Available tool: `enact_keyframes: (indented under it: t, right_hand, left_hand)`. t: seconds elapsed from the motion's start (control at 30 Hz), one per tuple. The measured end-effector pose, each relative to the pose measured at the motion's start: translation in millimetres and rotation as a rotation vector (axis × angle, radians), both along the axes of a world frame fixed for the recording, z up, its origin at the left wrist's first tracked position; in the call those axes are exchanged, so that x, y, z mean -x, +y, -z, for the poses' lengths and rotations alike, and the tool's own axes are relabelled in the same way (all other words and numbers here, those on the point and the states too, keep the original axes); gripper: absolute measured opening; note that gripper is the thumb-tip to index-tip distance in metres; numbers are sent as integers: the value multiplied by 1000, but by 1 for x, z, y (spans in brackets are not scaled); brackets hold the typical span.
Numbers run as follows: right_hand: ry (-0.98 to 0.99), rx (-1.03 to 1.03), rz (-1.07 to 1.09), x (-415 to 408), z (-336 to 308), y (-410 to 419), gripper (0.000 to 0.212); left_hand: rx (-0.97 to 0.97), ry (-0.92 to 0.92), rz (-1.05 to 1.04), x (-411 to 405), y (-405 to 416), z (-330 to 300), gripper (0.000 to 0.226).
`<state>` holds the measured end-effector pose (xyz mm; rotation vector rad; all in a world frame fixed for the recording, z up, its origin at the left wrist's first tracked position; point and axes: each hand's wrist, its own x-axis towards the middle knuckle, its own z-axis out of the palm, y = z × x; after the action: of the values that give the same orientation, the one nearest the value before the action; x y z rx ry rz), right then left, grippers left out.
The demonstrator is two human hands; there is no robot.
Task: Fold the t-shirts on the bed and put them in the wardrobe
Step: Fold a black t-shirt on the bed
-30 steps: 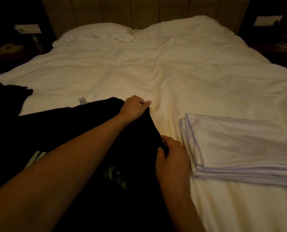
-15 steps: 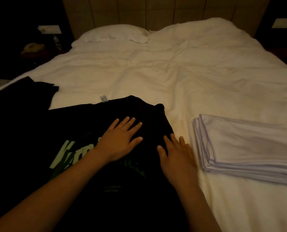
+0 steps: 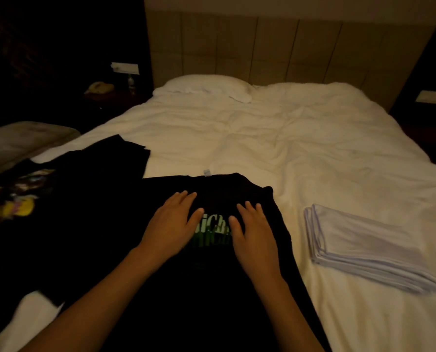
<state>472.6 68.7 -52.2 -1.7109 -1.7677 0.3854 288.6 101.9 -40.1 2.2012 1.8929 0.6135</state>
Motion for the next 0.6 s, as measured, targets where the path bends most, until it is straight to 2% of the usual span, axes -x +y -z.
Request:
enact_keyframes:
  t: [0.13, 0.37, 0.53, 0.6]
  right_hand:
    - [75, 9, -71, 60, -17, -19, 51]
    - [219, 218, -208, 158, -7, -22, 48]
    - [165, 315, -272, 212, 19, -13, 51]
    - [140, 284, -284, 231, 29, -8, 54]
  left_hand:
    - [43, -139, -67, 60, -44, -12, 61]
    - [170, -403, -129, 165, -88, 10, 52]
    - [350, -467, -161, 215, -88, 50, 63]
    - [353, -460, -213, 225, -81, 64, 58]
